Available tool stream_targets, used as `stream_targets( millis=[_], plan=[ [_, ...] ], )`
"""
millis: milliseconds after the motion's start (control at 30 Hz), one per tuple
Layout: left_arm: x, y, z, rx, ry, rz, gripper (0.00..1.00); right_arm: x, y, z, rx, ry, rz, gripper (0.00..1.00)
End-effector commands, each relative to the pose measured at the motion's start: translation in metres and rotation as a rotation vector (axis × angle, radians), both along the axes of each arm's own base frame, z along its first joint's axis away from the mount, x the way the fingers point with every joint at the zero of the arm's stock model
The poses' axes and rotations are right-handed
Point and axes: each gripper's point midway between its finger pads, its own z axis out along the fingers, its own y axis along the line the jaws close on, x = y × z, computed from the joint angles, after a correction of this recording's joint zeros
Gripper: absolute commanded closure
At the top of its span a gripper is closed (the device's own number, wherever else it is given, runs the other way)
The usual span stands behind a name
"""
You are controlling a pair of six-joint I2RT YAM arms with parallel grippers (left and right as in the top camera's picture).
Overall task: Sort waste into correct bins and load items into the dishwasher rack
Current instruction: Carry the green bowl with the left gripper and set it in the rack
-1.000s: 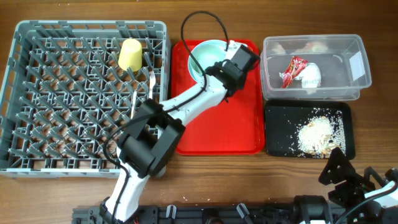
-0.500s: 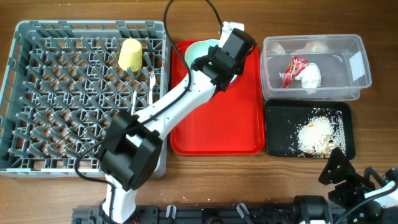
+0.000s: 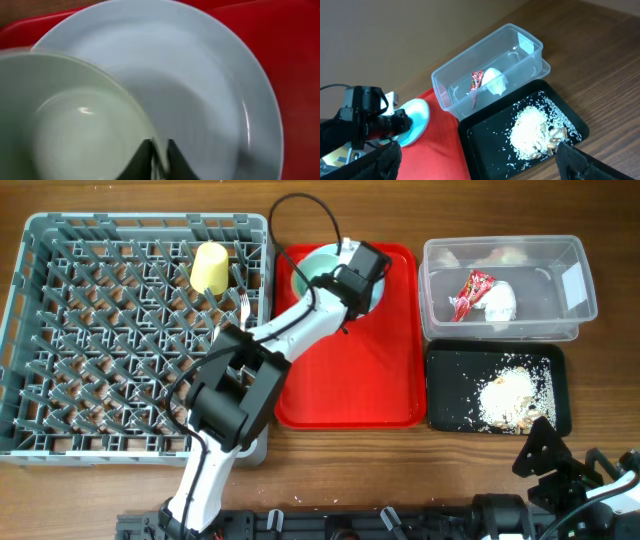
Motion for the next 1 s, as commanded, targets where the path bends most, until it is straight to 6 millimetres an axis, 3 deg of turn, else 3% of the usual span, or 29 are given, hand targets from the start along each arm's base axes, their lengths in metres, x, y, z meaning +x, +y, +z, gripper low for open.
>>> stream_targets(
  millis=[0,133,200,300,400,467,500,567,633,800,967],
  plan=[
    [0.002,0.007,-0.003,0.013,-0.001,0.019,0.96,-0.001,-0.002,0.0,0.002,-0.004,-0.015,0.0],
    [-0.001,0.002,0.018,-0.006,-0.022,0.011,0.96,-0.001,-0.002,0.0,0.002,-0.004,-0.015,0.0],
    [-0.006,-0.005,0.047,-0.041,-0.049,-0.007,0.96,-0.001,-0.002,0.0,0.002,-0.004,-0.015,0.0],
    [-0.025,-0.022,0.111,-0.201,-0.05,-0.098,0.96,-0.001,-0.002,0.0,0.002,-0.004,-0.015,0.0],
    [-0.054,-0.014,0.172,-0.418,0.025,-0.073,0.96,-0.001,-0.002,0.0,0.002,-0.004,-0.015,0.0],
    [-0.078,-0.009,0.202,-0.582,0.136,-0.159,0.96,-0.001,-0.002,0.0,0.002,-0.004,-0.015,0.0],
    [-0.091,0.003,0.219,-0.691,0.219,-0.21,0.96,-0.001,-0.002,0.0,0.002,-0.004,-0.015,0.0],
    [-0.092,0.031,0.223,-0.762,0.288,-0.202,0.96,-0.001,-0.002,0.0,0.002,-0.004,-0.015,0.0],
    [-0.087,0.073,0.211,-0.81,0.378,-0.109,0.96,-0.001,-0.002,0.0,0.002,-0.004,-0.015,0.0],
    [-0.1,0.129,0.215,-1.031,0.497,-0.179,0.96,-0.001,-0.002,0.0,0.002,-0.004,-0.015,0.0],
    [-0.114,0.175,0.207,-1.041,0.52,-0.127,0.96,-0.001,-0.002,0.0,0.002,-0.004,-0.015,0.0]
  ],
)
